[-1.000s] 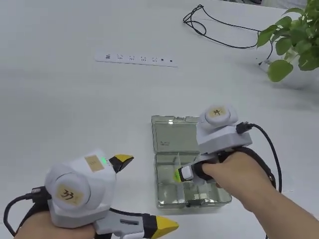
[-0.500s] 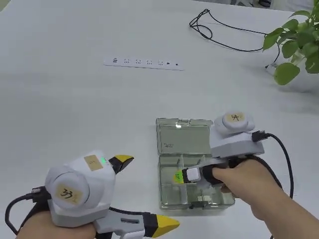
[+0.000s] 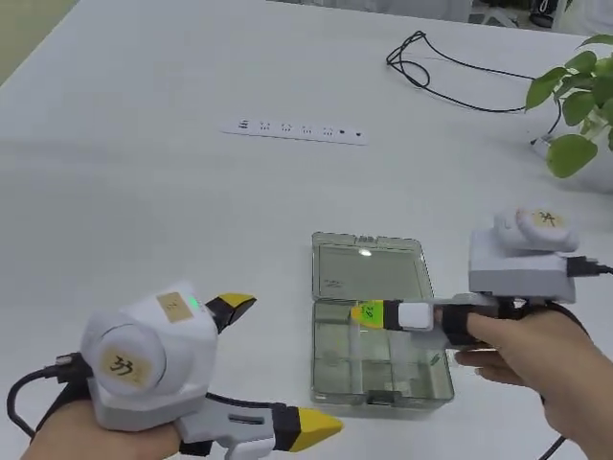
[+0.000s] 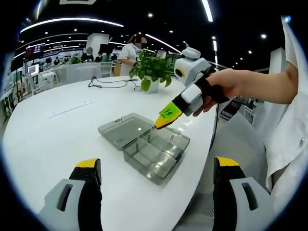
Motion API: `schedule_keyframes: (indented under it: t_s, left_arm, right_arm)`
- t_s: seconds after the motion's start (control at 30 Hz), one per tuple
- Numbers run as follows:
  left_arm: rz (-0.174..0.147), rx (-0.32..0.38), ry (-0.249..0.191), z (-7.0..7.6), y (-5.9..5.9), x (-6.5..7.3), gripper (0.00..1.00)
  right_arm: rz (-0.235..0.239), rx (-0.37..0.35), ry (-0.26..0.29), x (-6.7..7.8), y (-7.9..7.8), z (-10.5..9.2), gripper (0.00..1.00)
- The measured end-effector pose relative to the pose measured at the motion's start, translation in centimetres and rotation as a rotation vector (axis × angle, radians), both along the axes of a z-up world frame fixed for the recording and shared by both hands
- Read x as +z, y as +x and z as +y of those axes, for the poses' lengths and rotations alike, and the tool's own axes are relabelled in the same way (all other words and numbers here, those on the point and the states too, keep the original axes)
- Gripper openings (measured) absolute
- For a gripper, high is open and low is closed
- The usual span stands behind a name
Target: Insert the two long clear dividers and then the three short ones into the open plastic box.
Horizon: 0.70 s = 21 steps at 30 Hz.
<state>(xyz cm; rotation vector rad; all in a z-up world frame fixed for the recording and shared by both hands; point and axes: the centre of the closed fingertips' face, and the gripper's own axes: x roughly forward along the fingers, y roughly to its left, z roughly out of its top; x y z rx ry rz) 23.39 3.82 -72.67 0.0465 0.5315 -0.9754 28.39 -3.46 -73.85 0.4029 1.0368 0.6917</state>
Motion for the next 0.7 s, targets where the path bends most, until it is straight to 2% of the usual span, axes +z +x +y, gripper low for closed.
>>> schedule_keyframes:
  t_s: [0.07,0.1,0.2,0.23,0.27,0.33,0.4,0.47,0.5,0.53,0.6,0.67,0.7]
  left_arm:
    - [-0.006,0.007,0.000,0.0,-0.1,0.3,0.99]
    - [-0.009,0.011,0.001,0.0,-0.1,0.4,0.99]
    - [-0.019,0.023,0.005,0.1,-0.3,1.0,1.00]
    - [-0.023,0.025,0.006,0.1,-0.3,1.0,1.00]
    - [-0.023,0.028,0.009,0.1,-0.4,1.1,1.00]
    - [-0.028,0.036,0.003,0.2,-0.4,1.4,1.00]
    - [-0.034,0.039,0.006,0.2,-0.5,1.6,1.00]
    - [-0.041,0.044,0.007,0.3,-0.4,1.7,1.00]
    - [-0.042,0.049,0.000,0.3,-0.3,1.8,1.00]
    - [-0.042,0.052,-0.006,0.3,-0.3,1.9,1.00]
    - [-0.038,0.055,-0.010,0.3,-0.3,2.0,1.00]
    - [-0.055,0.047,-0.001,0.3,-0.4,2.2,1.00]
    - [-0.056,0.050,-0.001,0.4,-0.3,2.2,1.00]
  right_arm:
    - [-0.031,0.012,0.018,0.8,0.1,-0.2,0.33]
    - [-0.028,0.010,0.025,1.1,-0.1,-0.6,0.34]
    - [-0.092,0.032,0.044,2.3,0.1,-1.1,0.37]
    - [-0.093,0.033,0.045,2.5,0.1,-1.4,0.40]
    - [-0.123,0.048,0.058,3.0,0.1,-1.6,0.42]
    - [-0.133,0.050,0.068,3.5,0.1,-2.3,0.43]
    - [-0.166,0.067,0.083,4.1,0.2,-2.6,0.43]
    - [-0.172,0.087,0.067,4.2,-0.1,-3.5,0.44]
    - [-0.228,0.127,0.041,4.4,0.1,-4.0,0.44]
    - [-0.254,0.140,0.025,4.5,0.2,-4.3,0.44]
    - [-0.273,0.186,-0.012,4.3,-0.3,-5.1,0.45]
    - [-0.283,0.221,-0.019,4.3,-0.9,-5.4,0.45]
    - [-0.330,0.259,-0.037,4.3,-0.9,-5.7,0.46]
